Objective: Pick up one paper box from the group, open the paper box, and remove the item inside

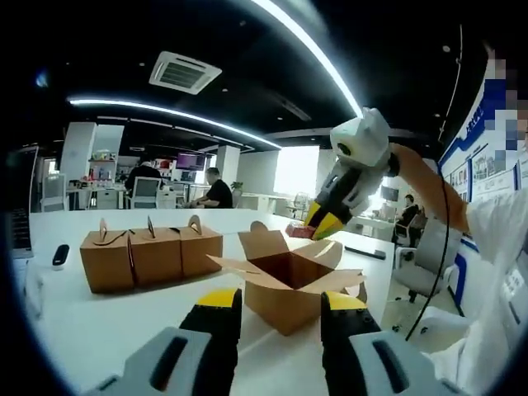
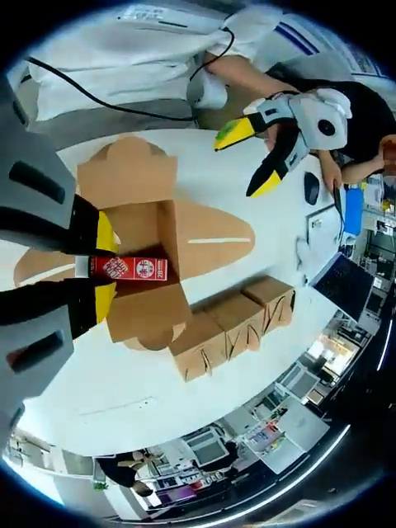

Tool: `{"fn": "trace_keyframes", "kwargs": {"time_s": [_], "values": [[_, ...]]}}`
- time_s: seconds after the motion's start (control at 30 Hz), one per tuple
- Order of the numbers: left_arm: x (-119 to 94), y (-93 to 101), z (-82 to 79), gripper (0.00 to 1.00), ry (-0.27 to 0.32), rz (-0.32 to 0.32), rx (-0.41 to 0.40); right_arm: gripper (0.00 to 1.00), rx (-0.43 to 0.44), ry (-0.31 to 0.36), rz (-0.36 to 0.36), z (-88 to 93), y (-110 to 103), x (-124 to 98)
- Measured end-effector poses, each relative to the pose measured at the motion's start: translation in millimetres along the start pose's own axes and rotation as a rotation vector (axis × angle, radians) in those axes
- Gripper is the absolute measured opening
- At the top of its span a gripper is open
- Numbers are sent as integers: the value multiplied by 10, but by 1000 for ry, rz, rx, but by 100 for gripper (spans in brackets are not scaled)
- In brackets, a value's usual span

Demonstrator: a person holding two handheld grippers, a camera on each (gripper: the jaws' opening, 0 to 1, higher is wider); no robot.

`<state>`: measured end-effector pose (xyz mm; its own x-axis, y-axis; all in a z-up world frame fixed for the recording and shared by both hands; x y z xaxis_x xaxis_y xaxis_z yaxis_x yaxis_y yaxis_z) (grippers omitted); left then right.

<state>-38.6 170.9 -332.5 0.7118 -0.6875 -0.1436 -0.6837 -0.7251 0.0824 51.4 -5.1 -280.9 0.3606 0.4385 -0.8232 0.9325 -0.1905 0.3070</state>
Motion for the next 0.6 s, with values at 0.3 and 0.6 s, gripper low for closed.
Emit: {"fn": "trace_keyframes", "kwargs": {"time_s": [0.3, 0.6], "values": [[6, 5, 0, 40, -1, 2, 1, 12, -39, 19, 22, 65, -202, -226], [-7, 0, -15, 40, 1, 3, 7, 12, -81, 36, 45, 168, -462, -411]]}}
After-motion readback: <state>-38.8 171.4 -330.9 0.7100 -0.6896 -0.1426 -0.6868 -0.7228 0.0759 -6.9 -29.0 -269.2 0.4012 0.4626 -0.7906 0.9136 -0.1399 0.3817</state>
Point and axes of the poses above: the point that each gripper's makers call its tool centre point, and the gripper's own axes: x roughly forward along the fingers, y roughly to its right, z roughly out of its underside, the point moved 5 cm from there along -x, roughly backward along the fingers, and after that the axes turned 3 degrees about x, right-handed, at the moved point
